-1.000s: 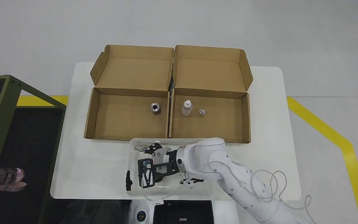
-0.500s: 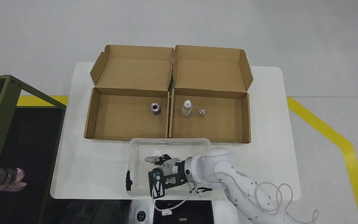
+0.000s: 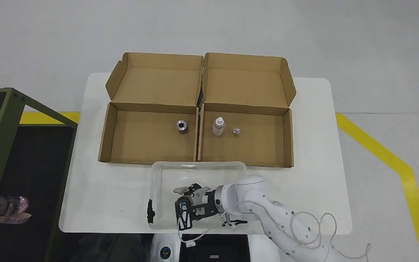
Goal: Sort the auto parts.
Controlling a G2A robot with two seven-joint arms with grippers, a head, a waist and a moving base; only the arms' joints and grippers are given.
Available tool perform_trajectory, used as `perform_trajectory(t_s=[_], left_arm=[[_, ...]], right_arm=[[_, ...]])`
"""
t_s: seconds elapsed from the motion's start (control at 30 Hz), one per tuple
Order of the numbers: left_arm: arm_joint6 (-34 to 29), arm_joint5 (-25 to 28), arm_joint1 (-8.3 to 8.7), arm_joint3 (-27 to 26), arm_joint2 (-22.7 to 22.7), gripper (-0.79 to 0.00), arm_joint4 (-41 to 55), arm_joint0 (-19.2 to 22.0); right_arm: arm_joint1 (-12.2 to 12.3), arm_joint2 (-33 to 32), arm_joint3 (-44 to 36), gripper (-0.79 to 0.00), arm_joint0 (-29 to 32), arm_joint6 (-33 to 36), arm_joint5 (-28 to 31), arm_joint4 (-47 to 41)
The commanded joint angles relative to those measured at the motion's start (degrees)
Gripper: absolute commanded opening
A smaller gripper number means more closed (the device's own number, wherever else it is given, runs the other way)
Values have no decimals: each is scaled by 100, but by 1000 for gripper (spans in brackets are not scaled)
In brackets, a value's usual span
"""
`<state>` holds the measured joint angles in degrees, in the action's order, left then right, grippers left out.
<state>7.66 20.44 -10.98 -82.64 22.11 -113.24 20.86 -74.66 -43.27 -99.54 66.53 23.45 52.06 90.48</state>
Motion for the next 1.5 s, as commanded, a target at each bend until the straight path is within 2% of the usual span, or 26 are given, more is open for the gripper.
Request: perform_trajectory(t_s=[0.0,0.13,0.43,0.53,0.6,0.63,1.07,1.47], left_arm=[[0,0,0,0,0,0,0,0],[0,0,0,0,0,0,0,0],[0,0,0,0,0,0,0,0],[0,0,0,0,0,0,0,0],[0,0,0,0,0,0,0,0],[0,0,0,0,0,0,0,0],[0,0,0,0,0,0,0,0],[0,0,0,0,0,0,0,0]], right_arm=[[-15,64,112,-332,-69,-45,-12,6],[-44,162,294,-379,-178,-133,-72,-23],[-81,274,561,-428,-336,-299,-159,-154],[-98,308,644,-554,-390,-406,-159,-256],[-108,319,682,-736,-432,-469,-155,-326],[-111,316,690,-785,-451,-491,-169,-353],[-22,-82,323,-785,-472,-757,-137,-777],[64,-510,-256,-785,-595,-703,-161,-1129]])
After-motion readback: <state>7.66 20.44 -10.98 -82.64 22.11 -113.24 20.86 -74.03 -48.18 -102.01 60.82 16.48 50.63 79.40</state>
